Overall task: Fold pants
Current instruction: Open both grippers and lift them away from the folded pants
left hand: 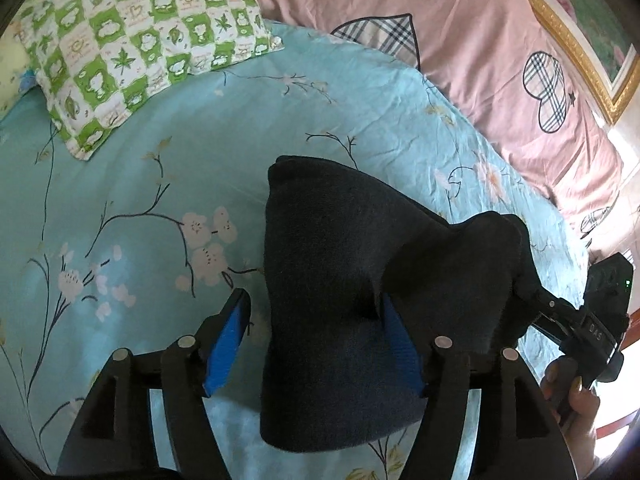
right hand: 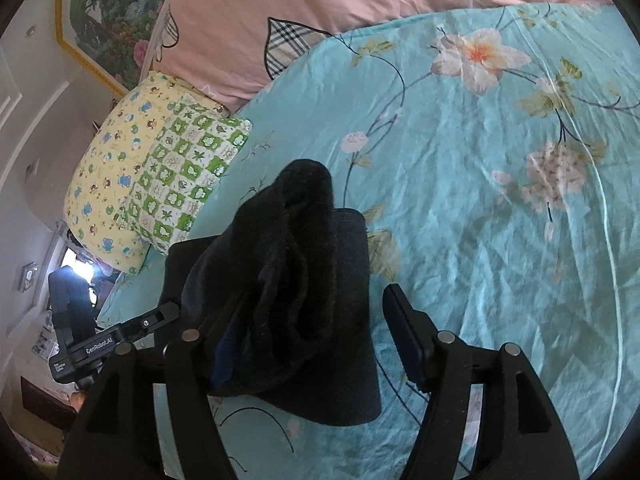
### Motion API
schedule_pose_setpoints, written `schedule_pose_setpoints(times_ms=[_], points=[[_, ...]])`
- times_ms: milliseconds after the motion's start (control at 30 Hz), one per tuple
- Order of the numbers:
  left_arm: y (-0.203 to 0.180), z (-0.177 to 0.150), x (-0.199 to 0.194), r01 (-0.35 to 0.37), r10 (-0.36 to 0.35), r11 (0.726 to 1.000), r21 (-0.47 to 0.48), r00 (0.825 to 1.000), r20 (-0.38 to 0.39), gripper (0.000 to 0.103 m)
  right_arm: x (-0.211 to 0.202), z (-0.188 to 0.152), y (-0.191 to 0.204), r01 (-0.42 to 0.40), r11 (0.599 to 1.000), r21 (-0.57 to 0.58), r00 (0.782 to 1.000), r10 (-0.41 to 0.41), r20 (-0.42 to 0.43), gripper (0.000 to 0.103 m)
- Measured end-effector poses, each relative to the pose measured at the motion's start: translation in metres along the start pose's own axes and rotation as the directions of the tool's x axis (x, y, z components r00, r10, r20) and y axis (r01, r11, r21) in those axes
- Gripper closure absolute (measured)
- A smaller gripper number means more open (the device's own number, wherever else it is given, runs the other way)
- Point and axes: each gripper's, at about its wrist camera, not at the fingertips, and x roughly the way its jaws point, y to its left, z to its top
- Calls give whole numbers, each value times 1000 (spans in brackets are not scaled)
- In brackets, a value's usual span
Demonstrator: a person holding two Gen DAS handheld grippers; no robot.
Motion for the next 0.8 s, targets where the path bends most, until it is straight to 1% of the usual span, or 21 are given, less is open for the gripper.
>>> schedule_pose_setpoints(times_ms=[67, 133, 200, 300, 367, 433, 567, 700, 800], points=[[1, -2, -4, 4, -4, 1000, -5, 1000, 0, 32, -5, -1, 5, -12, 1000, -13, 1000, 12, 4, 31], [0, -5, -11, -4, 4, 1000, 6, 1000, 11, 31, -10, -1, 11, -12, 1000, -27, 1000, 12, 13, 23], [-2, -9, -20, -23, 23, 999, 23, 999, 30, 25, -18, -2, 20, -20, 998, -54, 999, 22, 26, 22], [-5, -16, -32, -46, 43, 998, 45, 998, 54, 24, -26, -5, 32, -19, 994, -106, 999, 23, 35, 18], [-6, -21, -39, -57, 53, 997, 56, 997, 58, 23, -31, -9, 42, -5, 987, -158, 999, 11, 35, 16], [-8, -26, -43, -73, 70, 995, 68, 996, 57, 23, -34, -14, 50, 11, 978, -208, 999, -4, 34, 12], [-12, -40, -47, -123, 118, 987, 105, 992, 52, 22, -38, -25, 63, 44, 954, -296, 999, -35, 37, 12], [-19, -55, -49, -187, 180, 971, 151, 982, 57, 21, -43, -37, 71, 73, 933, -354, 997, -61, 45, 11], [-24, -63, -52, -206, 197, 963, 172, 978, 69, 21, -47, -45, 76, 101, 915, -390, 995, -85, 58, 11]])
